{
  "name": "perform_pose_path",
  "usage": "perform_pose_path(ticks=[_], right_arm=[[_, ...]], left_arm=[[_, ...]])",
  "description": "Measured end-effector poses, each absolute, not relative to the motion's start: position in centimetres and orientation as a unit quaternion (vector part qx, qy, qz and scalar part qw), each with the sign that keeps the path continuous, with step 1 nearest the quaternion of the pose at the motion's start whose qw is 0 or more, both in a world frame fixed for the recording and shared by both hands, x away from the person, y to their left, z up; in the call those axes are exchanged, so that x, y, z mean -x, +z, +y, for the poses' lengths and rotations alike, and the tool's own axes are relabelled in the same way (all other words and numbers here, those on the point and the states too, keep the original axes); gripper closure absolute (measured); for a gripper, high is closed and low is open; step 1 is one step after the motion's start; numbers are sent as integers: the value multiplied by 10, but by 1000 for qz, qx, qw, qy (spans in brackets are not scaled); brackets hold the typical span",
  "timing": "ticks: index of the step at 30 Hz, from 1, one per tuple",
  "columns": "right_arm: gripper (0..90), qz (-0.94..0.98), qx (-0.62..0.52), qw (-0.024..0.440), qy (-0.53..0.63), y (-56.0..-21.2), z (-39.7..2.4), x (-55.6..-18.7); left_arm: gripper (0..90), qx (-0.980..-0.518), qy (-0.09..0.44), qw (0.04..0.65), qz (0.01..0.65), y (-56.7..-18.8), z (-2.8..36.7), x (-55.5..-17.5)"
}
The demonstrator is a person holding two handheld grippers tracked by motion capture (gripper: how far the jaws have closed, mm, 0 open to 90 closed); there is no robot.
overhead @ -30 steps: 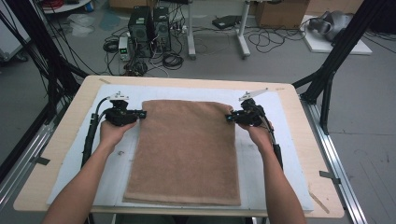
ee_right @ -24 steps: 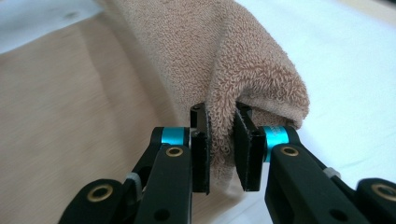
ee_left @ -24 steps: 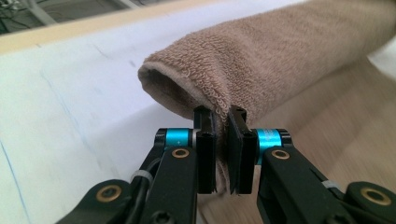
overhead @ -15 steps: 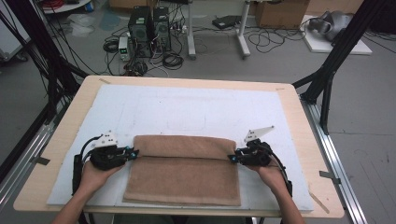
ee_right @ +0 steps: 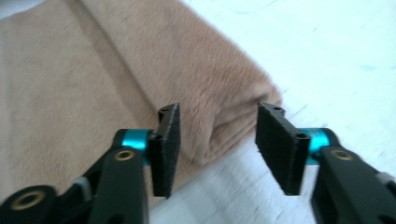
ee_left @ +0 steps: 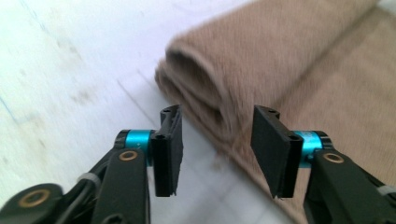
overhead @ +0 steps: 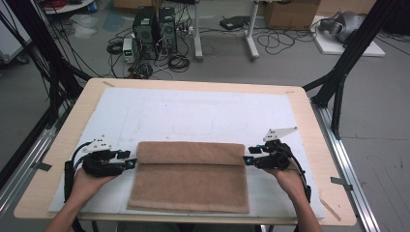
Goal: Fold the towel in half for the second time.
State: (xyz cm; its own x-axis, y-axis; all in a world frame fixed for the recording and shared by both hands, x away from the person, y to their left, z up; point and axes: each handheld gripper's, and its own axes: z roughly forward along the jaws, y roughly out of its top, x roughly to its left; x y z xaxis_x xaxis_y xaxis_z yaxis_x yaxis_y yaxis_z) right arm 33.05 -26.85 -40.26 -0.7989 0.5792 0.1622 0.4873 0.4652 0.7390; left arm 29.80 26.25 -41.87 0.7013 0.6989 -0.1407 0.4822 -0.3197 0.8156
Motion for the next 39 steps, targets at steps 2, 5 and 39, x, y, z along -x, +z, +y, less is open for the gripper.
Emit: perform_pose_path(ticks=[2,5,39], right_arm=[[460,853,-308,52,418,-399,-266,-334],[440,855,-299,51,421,-392,-257,-342],[618,870,-201,-22,449,-382,-249,-285]], left_arm=[[469,-801,120,457,368,-414,260,-303],[436,-800,123,458,367,-407,255,-313],[511,-826,80,476,291,-400,255,-248]])
